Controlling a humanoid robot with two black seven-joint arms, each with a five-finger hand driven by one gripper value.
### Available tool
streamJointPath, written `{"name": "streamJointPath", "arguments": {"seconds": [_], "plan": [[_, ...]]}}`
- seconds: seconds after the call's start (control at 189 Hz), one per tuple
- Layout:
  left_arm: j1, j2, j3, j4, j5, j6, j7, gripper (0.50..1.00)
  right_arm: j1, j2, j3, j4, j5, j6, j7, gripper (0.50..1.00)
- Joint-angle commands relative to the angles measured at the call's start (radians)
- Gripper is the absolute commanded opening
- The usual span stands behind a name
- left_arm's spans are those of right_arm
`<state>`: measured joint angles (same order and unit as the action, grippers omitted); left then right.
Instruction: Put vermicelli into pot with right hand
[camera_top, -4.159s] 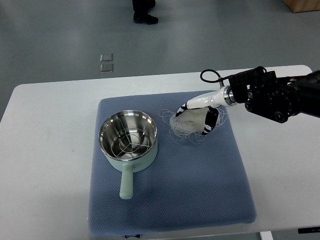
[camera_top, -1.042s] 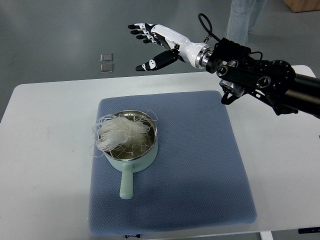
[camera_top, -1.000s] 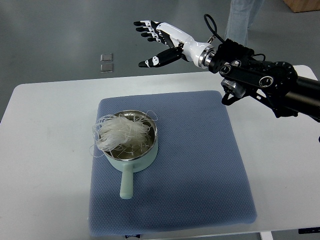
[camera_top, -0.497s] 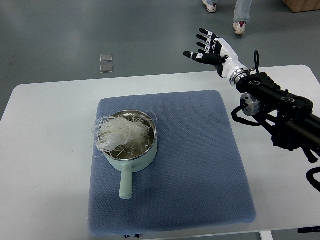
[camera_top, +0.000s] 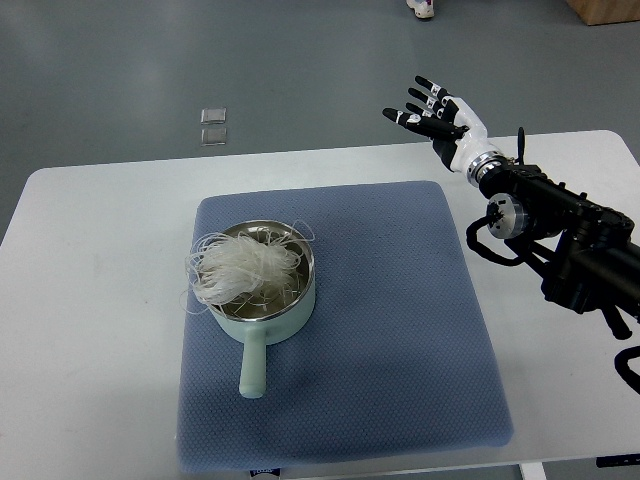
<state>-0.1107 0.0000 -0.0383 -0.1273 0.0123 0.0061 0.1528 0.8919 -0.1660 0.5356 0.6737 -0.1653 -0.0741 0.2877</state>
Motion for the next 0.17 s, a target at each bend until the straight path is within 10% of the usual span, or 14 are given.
{"name": "streamJointPath", "arguments": {"seconds": [0.0,0.164], "plan": [[-0.001,0.000,0.000,0.002,0.000,0.000,0.001,1.000,-0.007,0.002,0.009,0.000,0.000,-0.003,0.002,0.926],[-0.001,0.000,0.000,0.002,0.000,0.000,0.001,1.000,-0.010,0.003,0.009,0.001,0.006,-0.006,0.011,0.926]]}}
